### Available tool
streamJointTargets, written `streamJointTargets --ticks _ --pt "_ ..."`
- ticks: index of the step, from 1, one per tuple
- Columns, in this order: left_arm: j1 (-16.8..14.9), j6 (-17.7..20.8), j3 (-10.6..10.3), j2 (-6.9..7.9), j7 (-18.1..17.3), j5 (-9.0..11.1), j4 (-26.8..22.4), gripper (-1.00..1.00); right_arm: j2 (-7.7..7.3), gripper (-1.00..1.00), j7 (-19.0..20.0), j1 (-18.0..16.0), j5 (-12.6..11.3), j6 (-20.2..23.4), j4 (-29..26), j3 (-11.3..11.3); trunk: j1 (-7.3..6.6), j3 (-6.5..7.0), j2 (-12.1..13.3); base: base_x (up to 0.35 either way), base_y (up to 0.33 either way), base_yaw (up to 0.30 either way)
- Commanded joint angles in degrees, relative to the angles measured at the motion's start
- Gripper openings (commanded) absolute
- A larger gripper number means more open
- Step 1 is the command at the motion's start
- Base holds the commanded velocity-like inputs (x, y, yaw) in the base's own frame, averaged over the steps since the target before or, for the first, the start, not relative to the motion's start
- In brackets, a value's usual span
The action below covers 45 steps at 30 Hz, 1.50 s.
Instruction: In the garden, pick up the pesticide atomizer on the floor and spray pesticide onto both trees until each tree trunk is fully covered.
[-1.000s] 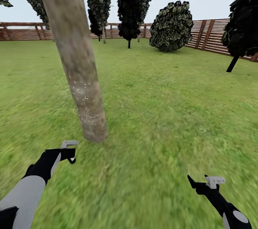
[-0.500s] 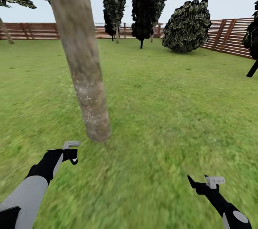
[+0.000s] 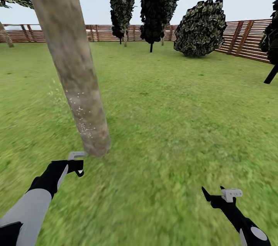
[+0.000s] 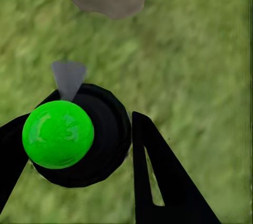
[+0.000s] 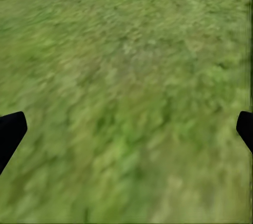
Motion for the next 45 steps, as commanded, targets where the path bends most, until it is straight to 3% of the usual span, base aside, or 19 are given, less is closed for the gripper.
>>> streamJointTargets --ticks 1,45 --pt "-0.03 0.27 0.35 -0.04 -0.53 -0.60 -0.12 -1.00 0.00 1.00 0.24 -0.07 0.63 -0.62 0.11 -0.22 0.00 -0.05 -0.02 0.132 -0.269 0.000" --pt "-0.03 0.27 0.35 -0.10 -0.53 -0.34 0.14 -1.00 -0.01 1.00 0.24 -0.07 0.65 -0.83 0.23 -0.20 0.00 1.28 -0.02 0.119 -0.269 0.161"
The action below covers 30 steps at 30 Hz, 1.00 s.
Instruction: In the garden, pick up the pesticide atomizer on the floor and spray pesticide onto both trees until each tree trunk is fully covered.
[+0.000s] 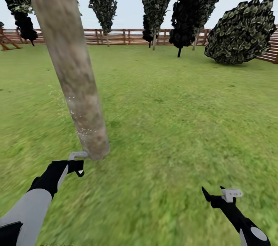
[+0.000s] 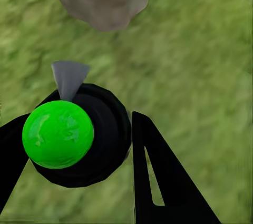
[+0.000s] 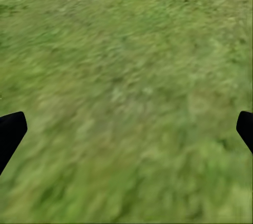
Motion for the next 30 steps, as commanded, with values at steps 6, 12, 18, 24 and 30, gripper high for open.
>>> streamJointTargets --ticks 6,12,18,24,30 --pt "-0.05 0.25 0.36 -0.05 -0.52 -0.61 -0.09 -1.00 0.02 1.00 0.23 -0.06 0.60 -0.42 -0.05 -0.26 0.00 0.06 -0.02 0.087 -0.269 0.110" --pt "-0.05 0.25 0.36 -0.05 -0.52 -0.68 -0.09 -1.00 0.02 1.00 0.23 -0.06 0.60 -0.42 -0.05 -0.26 0.00 0.12 -0.02 0.087 -0.269 0.141" --pt "-0.05 0.25 0.36 -0.05 -0.52 -0.69 -0.09 -1.00 0.02 1.00 0.23 -0.06 0.60 -0.42 -0.03 -0.26 0.00 0.30 -0.02 0.036 -0.270 0.264" --pt "-0.05 0.25 0.36 -0.05 -0.52 -0.75 -0.09 -1.00 0.02 1.00 0.23 -0.06 0.60 -0.42 0.04 -0.26 0.00 0.49 -0.02 0.009 -0.271 0.266" --pt "-0.05 0.24 0.39 -0.24 -0.52 -0.46 0.13 -1.00 0.00 1.00 0.23 -0.06 0.60 -0.42 -0.20 -0.27 0.00 0.66 -0.02 0.098 -0.266 0.243"
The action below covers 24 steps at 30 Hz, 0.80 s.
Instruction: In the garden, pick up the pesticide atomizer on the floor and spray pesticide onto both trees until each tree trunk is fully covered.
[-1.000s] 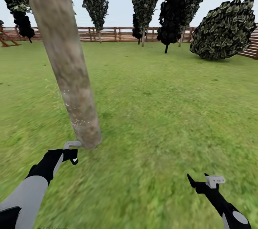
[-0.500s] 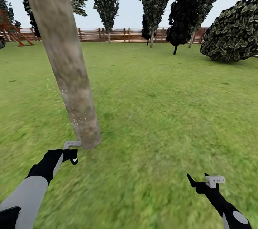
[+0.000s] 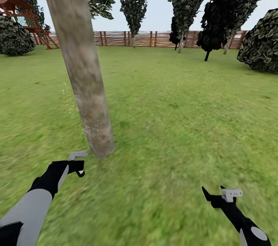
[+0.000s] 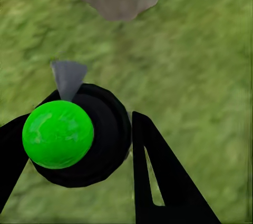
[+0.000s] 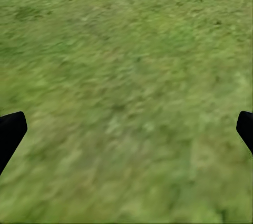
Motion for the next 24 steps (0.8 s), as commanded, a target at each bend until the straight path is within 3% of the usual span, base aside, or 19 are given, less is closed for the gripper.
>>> streamJointTargets --ticks 1,9,13,15,20,24 --pt "-0.05 0.21 0.51 -0.09 -0.52 -0.69 -0.35 -1.00 -0.01 1.00 0.23 -0.06 0.60 -0.42 0.03 -0.26 0.01 -0.04 -0.02 0.096 -0.116 0.061" --pt "-1.05 1.36 0.32 0.14 -1.16 -0.90 -1.09 -1.00 -0.03 1.00 0.23 -0.06 0.60 -0.42 0.00 -0.28 0.01 -0.04 -0.02 0.017 -0.020 0.011" --pt "-6.55 5.17 -2.22 -0.43 -1.37 -0.96 -1.60 -1.00 -0.03 1.00 0.23 -0.06 0.60 -0.42 -0.07 -0.32 0.01 -0.03 -0.02 0.000 0.000 0.000" --pt "-10.81 9.53 -4.50 -0.47 -1.39 -0.90 -1.77 -1.00 -0.09 1.00 0.23 -0.06 0.60 -0.42 -0.14 -0.37 0.01 -0.03 -0.02 0.000 0.000 -0.010" --pt "-16.50 13.15 -5.09 0.05 -1.47 -0.97 -1.74 -1.00 -0.04 1.00 0.23 -0.06 0.60 -0.42 -0.15 -0.35 0.01 0.07 -0.02 0.000 0.000 -0.184" --pt "-18.63 15.07 -5.14 0.99 -1.54 -1.16 -1.64 -1.00 -0.04 1.00 0.23 -0.06 0.60 -0.42 -0.14 -0.37 0.01 0.09 -0.02 0.000 0.000 -0.038"
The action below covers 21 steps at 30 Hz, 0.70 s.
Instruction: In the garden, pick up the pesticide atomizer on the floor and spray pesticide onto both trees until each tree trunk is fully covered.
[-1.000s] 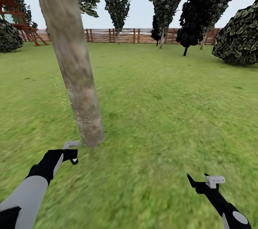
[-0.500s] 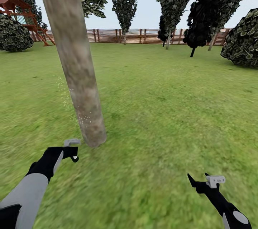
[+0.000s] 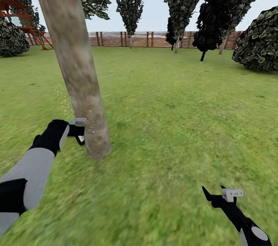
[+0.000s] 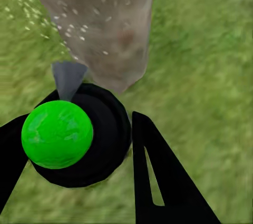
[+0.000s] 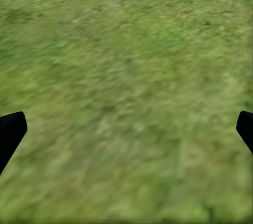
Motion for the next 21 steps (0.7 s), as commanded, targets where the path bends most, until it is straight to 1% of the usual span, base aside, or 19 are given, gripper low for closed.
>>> streamJointTargets --ticks 1,3,5,6,7,8,9,10,11,13,15,16,17,20,21 --pt "-1.72 0.42 0.22 1.15 -0.54 -0.42 0.40 -1.00 0.04 1.00 0.26 -0.07 0.61 -0.39 0.01 -0.29 -0.01 -0.06 -0.02 0.000 0.000 -0.004" --pt "-2.66 0.51 0.26 3.03 -0.55 -0.42 0.54 -1.00 0.00 1.00 0.26 -0.07 0.61 -0.39 0.01 -0.30 -0.01 -0.05 -0.02 0.000 0.000 -0.002" --pt "-2.86 0.53 0.21 4.52 -0.55 -0.34 0.62 -1.00 -0.01 1.00 0.26 -0.07 0.61 -0.39 0.01 -0.31 -0.01 -0.05 -0.02 0.000 0.000 0.000" --pt "-2.71 0.50 0.16 5.09 -0.55 -0.30 0.64 -1.00 -0.03 1.00 0.26 -0.07 0.61 -0.39 0.01 -0.32 -0.01 -0.05 -0.02 0.000 0.000 0.000" --pt "-2.54 0.48 0.10 5.10 -0.55 -0.32 0.65 -1.00 -0.04 1.00 0.26 -0.07 0.61 -0.39 0.01 -0.32 -0.01 -0.05 -0.02 0.000 0.000 0.000" --pt "-2.42 0.47 0.16 5.02 -0.55 -0.29 0.65 -1.00 -0.04 1.00 0.26 -0.07 0.61 -0.39 0.01 -0.32 -0.01 -0.05 -0.02 0.000 0.000 0.000" --pt "-2.32 0.46 -0.07 4.62 -0.55 -0.24 0.66 -1.00 -0.04 1.00 0.26 -0.07 0.61 -0.39 0.01 -0.32 -0.01 -0.05 -0.02 0.000 0.000 0.000" --pt "-2.29 0.46 -0.81 3.66 -0.55 -0.23 0.66 -1.00 -0.04 1.00 0.26 -0.07 0.61 -0.39 0.01 -0.32 -0.01 -0.05 -0.02 0.000 0.000 0.000" --pt "-2.62 0.53 -2.17 1.94 -0.50 -0.24 0.66 -1.00 -0.04 1.00 0.26 -0.07 0.61 -0.39 0.01 -0.32 -0.01 -0.05 -0.02 0.000 0.000 0.000" --pt "-3.33 1.69 -2.89 0.43 -0.46 -0.19 0.28 -1.00 -0.04 1.00 0.26 -0.07 0.61 -0.39 0.01 -0.32 -0.01 -0.05 -0.02 0.000 0.000 0.000" --pt "-4.88 4.46 -3.08 0.12 -0.41 -0.14 -0.01 -1.00 -0.04 1.00 0.26 -0.07 0.61 -0.39 0.01 -0.32 -0.01 -0.05 -0.02 0.000 0.000 0.000" --pt "-7.14 7.44 -3.16 0.27 -0.44 -0.15 -0.13 -1.00 -0.04 1.00 0.26 -0.07 0.61 -0.39 0.01 -0.32 -0.01 -0.05 -0.02 0.000 0.000 0.000" --pt "-8.77 8.88 -3.20 0.47 -0.45 -0.17 -0.18 -1.00 -0.04 1.00 0.26 -0.07 0.61 -0.39 0.01 -0.30 -0.01 -0.05 -0.02 0.000 0.000 0.000" --pt "-14.03 11.24 -3.24 0.80 -0.53 -0.38 -0.21 -1.00 -0.04 1.00 0.26 -0.07 0.61 -0.39 0.01 -0.31 -0.01 -0.05 -0.02 0.000 0.000 0.000" --pt "-15.70 13.25 -3.28 0.79 -0.53 -0.25 -0.22 -1.00 -0.04 1.00 0.26 -0.07 0.61 -0.39 0.01 -0.32 -0.01 -0.05 -0.02 0.000 0.000 0.000"
